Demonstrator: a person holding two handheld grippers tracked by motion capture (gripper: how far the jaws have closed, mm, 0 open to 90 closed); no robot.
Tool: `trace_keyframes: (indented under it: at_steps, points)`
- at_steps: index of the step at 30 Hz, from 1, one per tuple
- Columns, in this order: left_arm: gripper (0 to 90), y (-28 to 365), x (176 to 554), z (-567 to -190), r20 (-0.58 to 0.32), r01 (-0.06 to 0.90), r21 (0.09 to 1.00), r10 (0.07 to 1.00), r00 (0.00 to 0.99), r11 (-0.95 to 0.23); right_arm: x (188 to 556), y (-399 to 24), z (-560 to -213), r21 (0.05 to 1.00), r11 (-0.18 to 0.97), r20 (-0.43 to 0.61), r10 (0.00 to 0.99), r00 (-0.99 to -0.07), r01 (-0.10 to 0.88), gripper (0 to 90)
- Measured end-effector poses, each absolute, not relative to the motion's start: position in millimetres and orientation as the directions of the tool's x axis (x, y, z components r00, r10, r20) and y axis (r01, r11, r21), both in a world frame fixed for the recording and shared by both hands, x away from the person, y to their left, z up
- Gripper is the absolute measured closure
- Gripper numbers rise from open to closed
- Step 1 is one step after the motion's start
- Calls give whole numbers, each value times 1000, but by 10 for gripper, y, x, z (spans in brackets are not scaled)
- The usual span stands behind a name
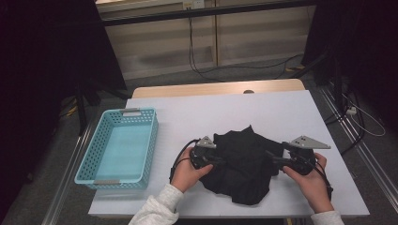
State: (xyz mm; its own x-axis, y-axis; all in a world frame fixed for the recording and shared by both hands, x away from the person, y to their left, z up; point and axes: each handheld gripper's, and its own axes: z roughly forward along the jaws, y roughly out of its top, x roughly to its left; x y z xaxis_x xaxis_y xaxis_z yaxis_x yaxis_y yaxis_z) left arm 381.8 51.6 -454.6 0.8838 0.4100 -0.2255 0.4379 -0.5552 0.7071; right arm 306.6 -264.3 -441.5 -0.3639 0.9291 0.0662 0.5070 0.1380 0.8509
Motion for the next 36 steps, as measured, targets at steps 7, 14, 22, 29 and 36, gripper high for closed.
trace_keyframes:
  at_steps: [7,14,22,29,36]
  points:
    - [896,761,3850,-4386,-170,426,724,458,873,-543,3109,-2644,-4456,847,141,64,930,-361,513,281]
    - [896,1127,3995,-4206,-148,469,740,563,813,-483,3136,-2673,-4453,849,133,65,934,-351,511,280]
    - [896,1234,4037,-4198,-163,486,747,584,795,-453,3135,-2674,-4447,850,136,64,932,-356,509,268]
    - [895,1263,4038,-4204,-165,494,743,592,789,-451,3140,-2700,-4477,844,134,66,935,-347,520,268]
    - [899,1291,4006,-4189,-156,514,717,610,777,-471,3178,-2604,-4558,815,168,63,926,-373,554,305]
